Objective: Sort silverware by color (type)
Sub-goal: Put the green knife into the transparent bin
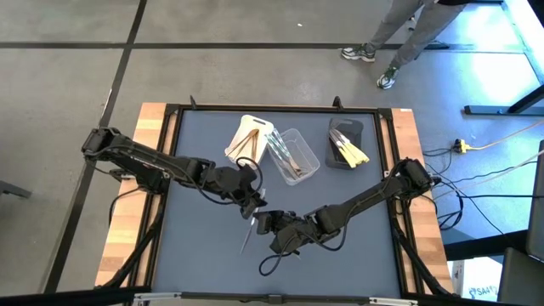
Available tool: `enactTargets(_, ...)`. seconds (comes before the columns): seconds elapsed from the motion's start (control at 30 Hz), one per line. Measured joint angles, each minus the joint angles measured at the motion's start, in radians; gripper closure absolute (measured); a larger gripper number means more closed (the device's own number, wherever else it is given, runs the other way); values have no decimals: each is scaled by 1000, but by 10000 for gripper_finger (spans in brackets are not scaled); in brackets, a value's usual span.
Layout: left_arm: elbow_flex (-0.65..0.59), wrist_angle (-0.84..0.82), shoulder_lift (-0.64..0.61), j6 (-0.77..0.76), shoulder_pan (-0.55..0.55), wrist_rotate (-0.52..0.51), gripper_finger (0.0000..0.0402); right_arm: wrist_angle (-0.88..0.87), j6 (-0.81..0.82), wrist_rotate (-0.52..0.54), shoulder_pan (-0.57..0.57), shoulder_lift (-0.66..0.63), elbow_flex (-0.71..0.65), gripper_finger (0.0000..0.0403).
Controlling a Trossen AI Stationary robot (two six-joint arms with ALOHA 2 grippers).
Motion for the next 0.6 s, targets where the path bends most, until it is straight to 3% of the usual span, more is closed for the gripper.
enactTargets(0.37,0,6,0,-1,1,11,362,-1,-2,-4,0,0,0,398)
enactTargets(0.6,0,1,0,-1,1,16,373,-2,-1,-1,0,0,0,398)
